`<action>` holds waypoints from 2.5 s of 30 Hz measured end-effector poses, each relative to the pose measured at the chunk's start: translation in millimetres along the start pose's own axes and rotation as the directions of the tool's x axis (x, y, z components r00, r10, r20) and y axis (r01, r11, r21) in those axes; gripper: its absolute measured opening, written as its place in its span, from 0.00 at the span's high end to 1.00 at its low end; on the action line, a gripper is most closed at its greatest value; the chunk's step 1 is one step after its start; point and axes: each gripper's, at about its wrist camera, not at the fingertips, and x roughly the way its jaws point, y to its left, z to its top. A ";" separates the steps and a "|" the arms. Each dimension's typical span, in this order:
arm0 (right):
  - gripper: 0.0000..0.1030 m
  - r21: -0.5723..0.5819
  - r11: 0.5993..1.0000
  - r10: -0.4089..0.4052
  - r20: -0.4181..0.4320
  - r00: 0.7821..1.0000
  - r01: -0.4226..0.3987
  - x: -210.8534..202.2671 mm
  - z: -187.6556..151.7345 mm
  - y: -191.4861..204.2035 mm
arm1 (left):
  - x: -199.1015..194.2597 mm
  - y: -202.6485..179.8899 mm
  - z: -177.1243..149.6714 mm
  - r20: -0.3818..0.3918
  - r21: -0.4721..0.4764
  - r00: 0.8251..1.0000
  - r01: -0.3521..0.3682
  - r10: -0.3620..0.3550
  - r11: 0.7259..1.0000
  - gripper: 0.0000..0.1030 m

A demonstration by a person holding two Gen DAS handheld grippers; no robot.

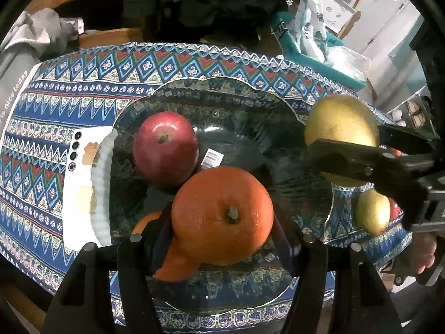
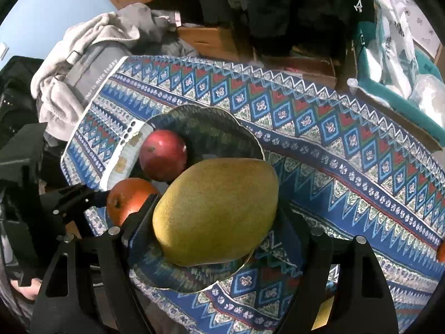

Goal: Organize fruits
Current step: 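Lower the orange into the glass bowl with the left tool while the right tool releases the pear there, then withdraw both tools from the bowl toward the remaining fruit on the cloth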

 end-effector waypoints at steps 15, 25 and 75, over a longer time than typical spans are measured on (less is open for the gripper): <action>0.22 0.005 0.999 -0.038 -0.061 0.997 0.039 26.2 -4.5 -6.9 | 10.7 -0.4 0.9 -0.025 0.015 0.999 -0.019 0.020 1.000 0.36; 0.22 -0.001 1.000 -0.026 -0.021 0.999 0.026 17.1 -1.2 -2.0 | 7.8 0.3 0.5 -0.033 0.007 0.999 -0.010 0.010 1.000 0.35; 0.19 0.156 0.950 -0.292 0.126 0.948 0.271 -164.1 -95.6 -100.2 | -38.3 -149.8 1.6 0.003 0.210 0.995 0.099 -0.102 0.973 0.26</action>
